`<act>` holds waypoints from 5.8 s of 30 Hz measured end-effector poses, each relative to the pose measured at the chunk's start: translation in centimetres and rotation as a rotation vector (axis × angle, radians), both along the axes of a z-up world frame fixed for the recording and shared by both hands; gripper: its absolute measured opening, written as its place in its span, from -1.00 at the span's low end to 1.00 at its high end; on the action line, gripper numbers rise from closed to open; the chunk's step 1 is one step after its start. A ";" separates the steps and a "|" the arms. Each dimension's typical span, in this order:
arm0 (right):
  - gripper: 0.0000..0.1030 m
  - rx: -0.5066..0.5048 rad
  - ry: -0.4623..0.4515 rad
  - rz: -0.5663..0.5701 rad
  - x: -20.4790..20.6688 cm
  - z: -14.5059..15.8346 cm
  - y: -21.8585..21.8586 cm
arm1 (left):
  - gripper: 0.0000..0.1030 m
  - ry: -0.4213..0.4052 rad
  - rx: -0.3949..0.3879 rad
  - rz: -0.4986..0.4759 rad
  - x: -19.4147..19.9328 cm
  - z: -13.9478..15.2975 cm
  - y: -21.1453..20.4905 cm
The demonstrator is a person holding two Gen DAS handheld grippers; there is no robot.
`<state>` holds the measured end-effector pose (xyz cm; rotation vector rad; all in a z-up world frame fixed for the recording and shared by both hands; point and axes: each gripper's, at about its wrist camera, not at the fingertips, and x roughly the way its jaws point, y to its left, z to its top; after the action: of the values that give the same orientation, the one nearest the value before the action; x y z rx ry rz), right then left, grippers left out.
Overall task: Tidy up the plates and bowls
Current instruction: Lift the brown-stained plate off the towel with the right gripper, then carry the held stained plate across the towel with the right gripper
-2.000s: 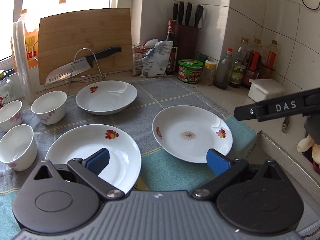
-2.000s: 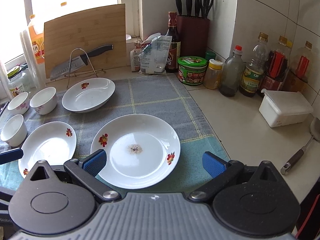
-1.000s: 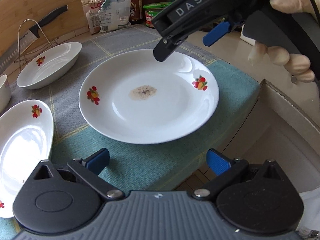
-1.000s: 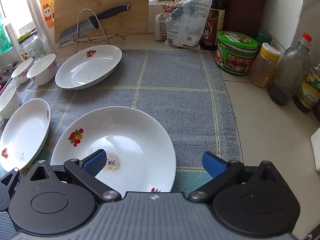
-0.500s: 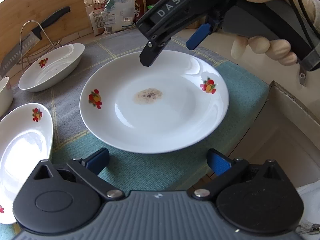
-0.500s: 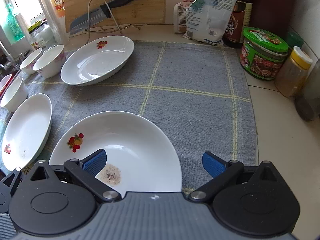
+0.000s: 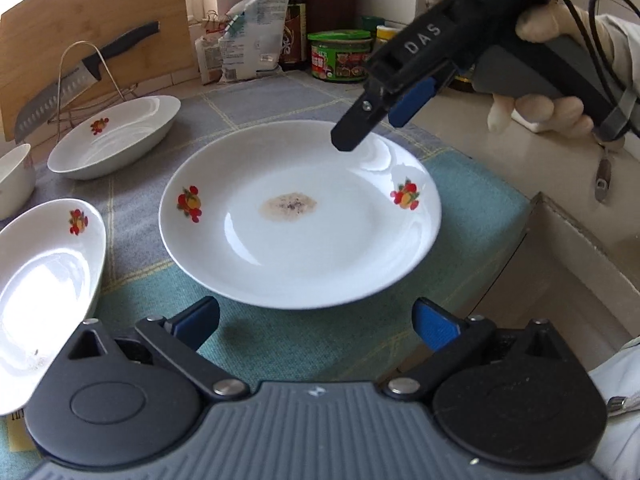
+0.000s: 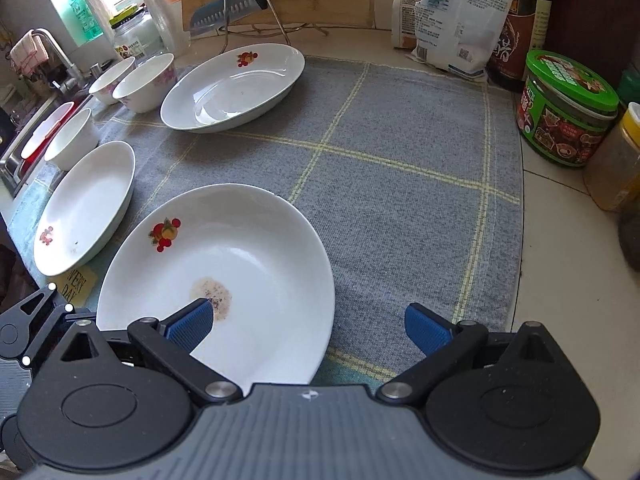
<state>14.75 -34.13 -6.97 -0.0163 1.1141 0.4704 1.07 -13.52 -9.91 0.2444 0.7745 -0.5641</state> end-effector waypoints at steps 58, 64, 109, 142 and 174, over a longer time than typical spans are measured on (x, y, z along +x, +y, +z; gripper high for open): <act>1.00 0.167 0.147 0.225 4.3 -2.3 2.8 | 0.87 0.036 0.075 -0.181 3.9 0.2 0.6; 1.00 0.165 0.156 0.215 4.4 -2.3 2.9 | 0.86 0.037 0.081 -0.189 4.1 0.3 0.6; 1.00 0.141 0.024 0.132 8.0 0.5 -4.2 | 0.86 -0.036 0.112 -0.293 11.0 1.8 -5.1; 1.00 0.136 0.003 0.095 11.7 -0.2 -6.5 | 0.86 -0.020 0.113 -0.318 15.4 0.5 -7.0; 1.00 0.072 0.022 0.058 13.5 -2.4 -6.7 | 0.86 0.019 0.091 -0.288 17.0 -0.2 -8.0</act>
<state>28.24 -40.83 -9.34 0.0199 1.1204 0.5640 18.06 -21.47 -10.15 0.4394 0.7897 -0.8044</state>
